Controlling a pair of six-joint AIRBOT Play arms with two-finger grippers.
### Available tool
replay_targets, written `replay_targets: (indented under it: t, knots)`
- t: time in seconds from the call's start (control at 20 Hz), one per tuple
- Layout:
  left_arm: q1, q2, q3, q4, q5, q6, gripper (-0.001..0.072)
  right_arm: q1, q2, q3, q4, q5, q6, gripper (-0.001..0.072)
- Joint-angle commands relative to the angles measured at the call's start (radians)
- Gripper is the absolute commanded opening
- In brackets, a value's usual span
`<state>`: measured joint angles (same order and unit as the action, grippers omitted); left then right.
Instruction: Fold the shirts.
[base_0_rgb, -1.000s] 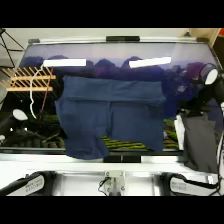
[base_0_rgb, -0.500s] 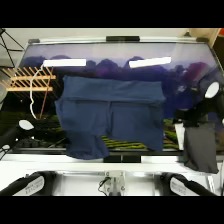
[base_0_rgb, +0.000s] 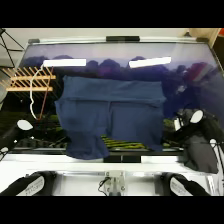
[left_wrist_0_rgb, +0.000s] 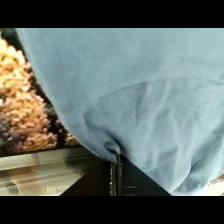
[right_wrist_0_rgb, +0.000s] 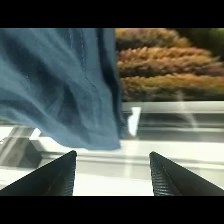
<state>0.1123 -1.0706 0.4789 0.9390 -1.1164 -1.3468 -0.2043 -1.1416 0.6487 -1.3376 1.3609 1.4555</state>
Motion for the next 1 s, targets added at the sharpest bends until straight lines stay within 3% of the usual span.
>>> replay_targets:
  t: [0.0,0.3,0.35,0.45,0.5,0.8,0.95]
  knots:
    - [0.000,0.026,0.001,-0.001,-0.010,0.000,0.0038,0.000,0.004,-0.082,0.096,-0.115,0.011,0.0574]
    - [0.000,0.040,0.002,-0.002,-0.028,0.000,0.0038,0.000,-0.027,-0.138,0.164,-0.203,-0.006,0.0560]
    - [-0.001,0.041,0.003,-0.002,-0.029,0.000,0.0038,0.000,-0.043,-0.140,0.177,-0.216,-0.011,0.0456]
    - [0.000,0.042,0.018,-0.002,-0.029,0.000,0.0038,0.000,-0.051,-0.137,0.188,-0.246,-0.011,0.0115]
    - [0.000,0.042,0.034,0.000,-0.029,0.000,0.0038,0.000,-0.051,-0.124,0.186,-0.246,-0.014,0.0070]
    - [0.064,0.041,0.282,0.012,-0.096,0.060,0.0037,0.000,-0.051,0.143,0.190,-0.130,-0.083,0.0069]
    - [0.061,0.026,0.452,0.011,-0.090,0.060,0.0035,0.000,-0.052,0.287,0.239,-0.161,-0.080,0.0069]
